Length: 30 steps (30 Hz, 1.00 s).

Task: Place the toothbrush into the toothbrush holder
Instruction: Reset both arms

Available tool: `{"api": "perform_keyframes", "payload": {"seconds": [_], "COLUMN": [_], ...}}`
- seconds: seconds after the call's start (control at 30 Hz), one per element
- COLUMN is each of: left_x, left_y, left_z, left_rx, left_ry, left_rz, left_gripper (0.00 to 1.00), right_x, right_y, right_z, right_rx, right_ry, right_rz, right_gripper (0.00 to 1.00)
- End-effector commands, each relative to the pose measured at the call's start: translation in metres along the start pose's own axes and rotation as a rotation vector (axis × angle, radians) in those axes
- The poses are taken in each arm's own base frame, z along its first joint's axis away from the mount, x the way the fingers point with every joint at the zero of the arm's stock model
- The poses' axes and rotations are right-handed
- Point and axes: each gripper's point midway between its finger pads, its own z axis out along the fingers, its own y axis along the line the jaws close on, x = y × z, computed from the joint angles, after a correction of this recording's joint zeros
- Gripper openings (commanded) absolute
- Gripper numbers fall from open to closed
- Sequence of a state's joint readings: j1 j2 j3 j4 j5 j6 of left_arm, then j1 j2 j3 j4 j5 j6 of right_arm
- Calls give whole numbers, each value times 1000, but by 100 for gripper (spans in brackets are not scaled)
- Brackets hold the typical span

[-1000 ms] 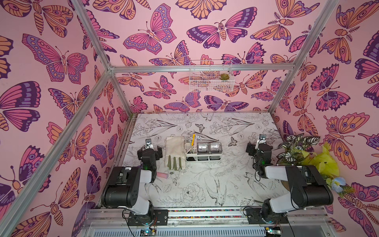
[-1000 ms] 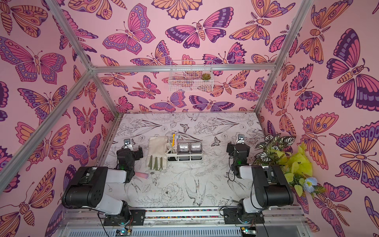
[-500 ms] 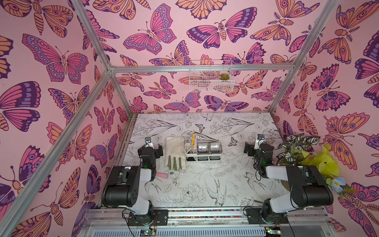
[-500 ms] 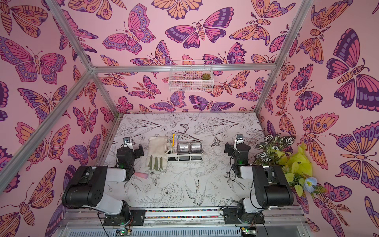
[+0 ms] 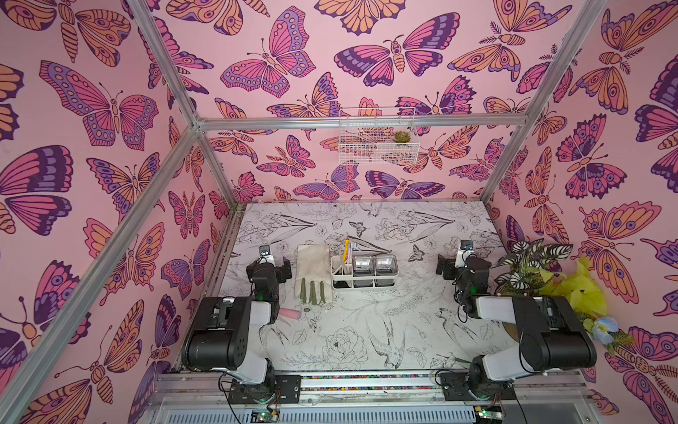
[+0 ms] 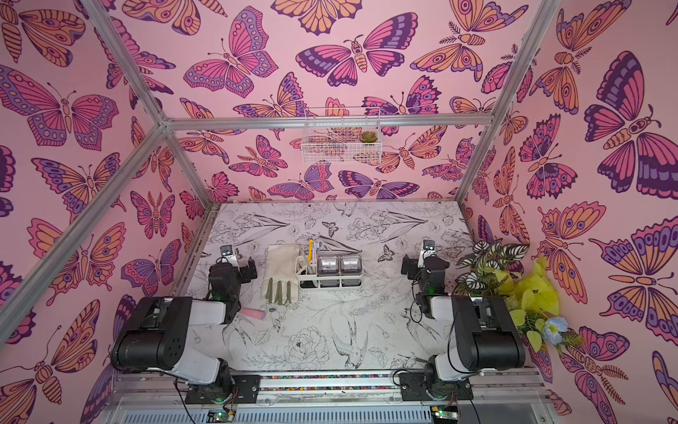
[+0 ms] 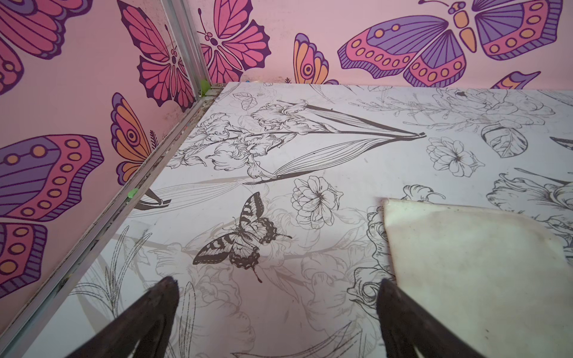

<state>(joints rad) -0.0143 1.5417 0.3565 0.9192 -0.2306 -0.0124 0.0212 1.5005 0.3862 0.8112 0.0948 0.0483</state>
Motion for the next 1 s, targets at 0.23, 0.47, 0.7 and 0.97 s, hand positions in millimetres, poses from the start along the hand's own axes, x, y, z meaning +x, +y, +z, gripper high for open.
{"api": "perform_keyframes", "payload": {"seconds": [0.23, 0.47, 0.7, 0.97], "left_x": [-1, -10, -24, -14], "left_y": [-3, -5, -3, -9], "left_z": [0, -9, -21, -3], "left_rx": [14, 21, -23, -4], "left_ry": [-7, -20, -45, -13], "left_rz": [-9, 4, 20, 38], "left_gripper": [100, 100, 100, 100], "right_x": [-5, -19, -31, -14], "right_y": [1, 12, 10, 20], "right_z": [2, -4, -21, 7], "right_rx": [-5, -68, -65, -111], "right_ry": [-7, 12, -49, 74], "right_rz": [0, -29, -26, -51], "right_gripper": [99, 99, 99, 99]}}
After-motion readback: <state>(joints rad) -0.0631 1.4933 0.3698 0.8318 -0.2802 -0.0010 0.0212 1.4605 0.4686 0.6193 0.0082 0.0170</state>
